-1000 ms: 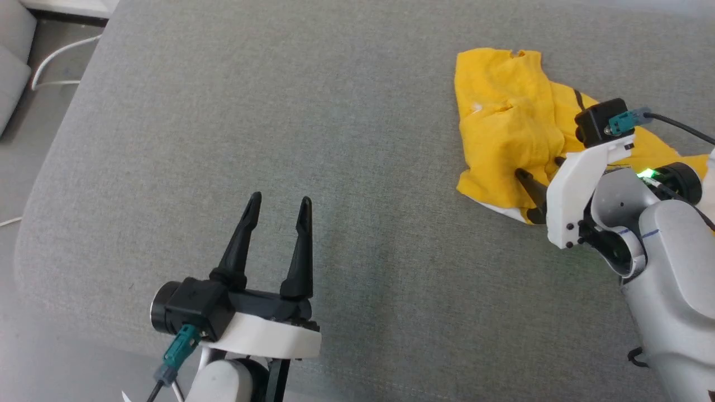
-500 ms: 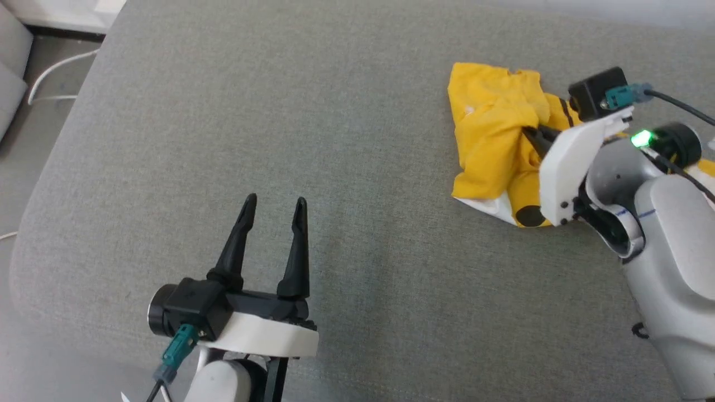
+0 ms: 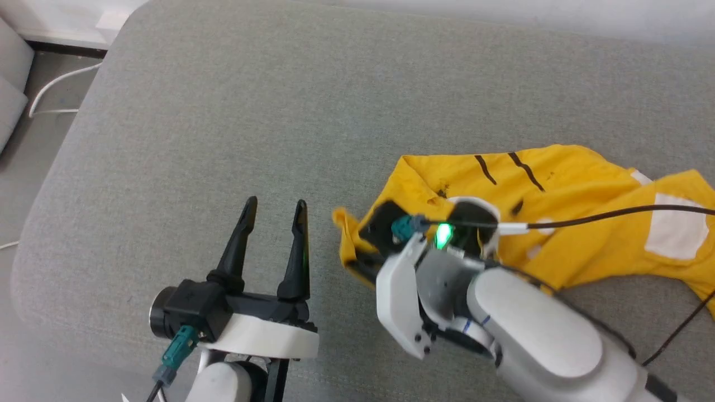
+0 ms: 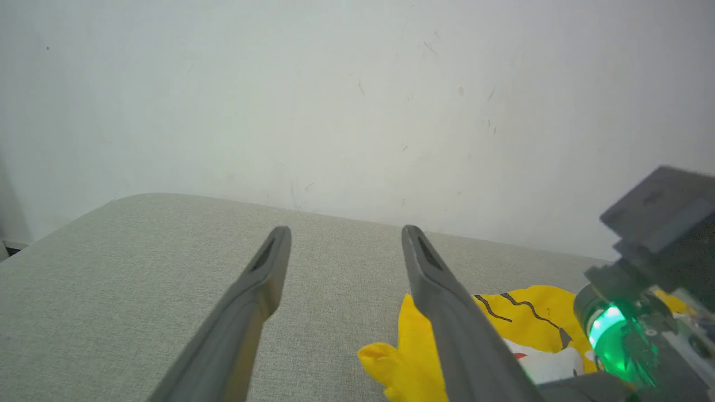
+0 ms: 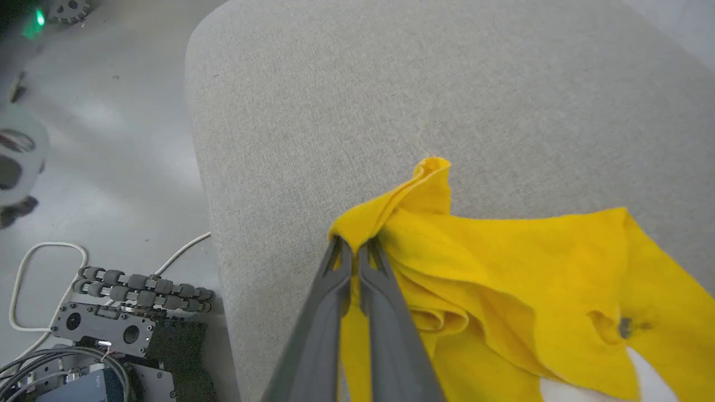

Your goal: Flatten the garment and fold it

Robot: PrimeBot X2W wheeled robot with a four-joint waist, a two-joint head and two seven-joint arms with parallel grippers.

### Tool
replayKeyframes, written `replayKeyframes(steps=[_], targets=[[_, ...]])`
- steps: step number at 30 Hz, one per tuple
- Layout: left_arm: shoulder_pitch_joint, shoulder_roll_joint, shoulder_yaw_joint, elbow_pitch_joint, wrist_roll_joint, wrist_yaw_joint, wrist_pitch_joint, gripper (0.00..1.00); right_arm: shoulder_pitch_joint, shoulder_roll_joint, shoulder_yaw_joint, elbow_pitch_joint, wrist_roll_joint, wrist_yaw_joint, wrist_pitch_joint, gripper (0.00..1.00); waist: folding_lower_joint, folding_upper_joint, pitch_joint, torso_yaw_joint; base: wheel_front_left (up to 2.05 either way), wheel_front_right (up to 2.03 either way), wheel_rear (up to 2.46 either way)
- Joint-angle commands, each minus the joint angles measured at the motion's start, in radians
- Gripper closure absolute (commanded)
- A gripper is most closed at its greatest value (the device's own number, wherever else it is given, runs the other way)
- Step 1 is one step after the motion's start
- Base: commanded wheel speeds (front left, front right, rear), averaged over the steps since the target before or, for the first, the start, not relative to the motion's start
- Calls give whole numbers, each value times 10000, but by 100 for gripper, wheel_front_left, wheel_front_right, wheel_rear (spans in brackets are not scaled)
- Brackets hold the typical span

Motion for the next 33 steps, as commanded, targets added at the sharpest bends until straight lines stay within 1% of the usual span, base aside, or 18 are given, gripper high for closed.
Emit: replayKeyframes(steps=[1, 2, 3, 6, 9, 13, 16, 18, 20, 22, 27, 31, 33], targets=[[81, -15, -19, 15, -54, 24, -47, 0, 233, -24, 76, 243, 165, -11, -11, 97, 1, -1, 21, 60, 0, 0, 0], [82, -15, -55, 37, -76, 20, -47, 0, 370, -14, 195, 561, 278, -11, -22, 64, 1, -1, 25, 109, 0, 0, 0], [72, -15, -101, 63, -97, 15, -47, 0, 438, -35, 357, 841, 307, -11, -45, 0, 1, -1, 26, 163, 0, 0, 0], [61, -15, -154, 91, -166, 51, -47, 0, 540, 76, 202, 1462, 473, -11, -478, 0, 1, -1, 16, 238, 0, 0, 0], [119, -15, -95, 104, -150, 87, -47, 0, 551, 206, -233, 1690, 749, -11, -799, 0, 1, -1, -59, 179, 0, 0, 0], [260, -15, -44, 147, -75, 78, -47, 0, 630, 120, -1008, 1439, 1039, -11, -1144, 0, 1, -1, -285, -15, 0, 0, 0], [343, -15, -8, 124, 12, 56, -47, 0, 886, -2, -2068, 1048, 908, -11, -1722, 0, 1, -1, -447, -221, 0, 0, 0], [415, -15, 22, 91, 82, 35, -47, 0, 1208, -45, -2986, 764, 480, -11, -2256, 0, 1, -1, -540, -368, 0, 0, 0], [485, -15, 56, 22, 149, 19, -47, 0, 1726, 62, -4116, 418, -54, -11, -2851, 0, 1, -1, -619, -509, 0, 0, 0], [555, -15, 94, -33, 198, -25, -47, 0, 2339, 182, -5142, -55, -881, -11, -3396, 0, 1, -1, -655, -656, 0, 0, 0], [721, -15, 205, -242, 267, -190, -47, 0, 4254, 940, -7573, -1492, -2727, -11, -4413, 0, 1, -1, -660, -1007, 0, 0, 0], [905, -15, 348, -400, 303, -383, -47, 0, 5719, 1337, -8882, -2462, -3584, -11, -5162, 0, 1, -1, -647, -1318, 0, 0, 0], [1019, -15, 438, -403, 360, -465, -47, 0, 6322, 1377, -9250, -2682, -3514, -11, -5532, 0, 1, -1, -646, -1473, 0, 0, 0]])
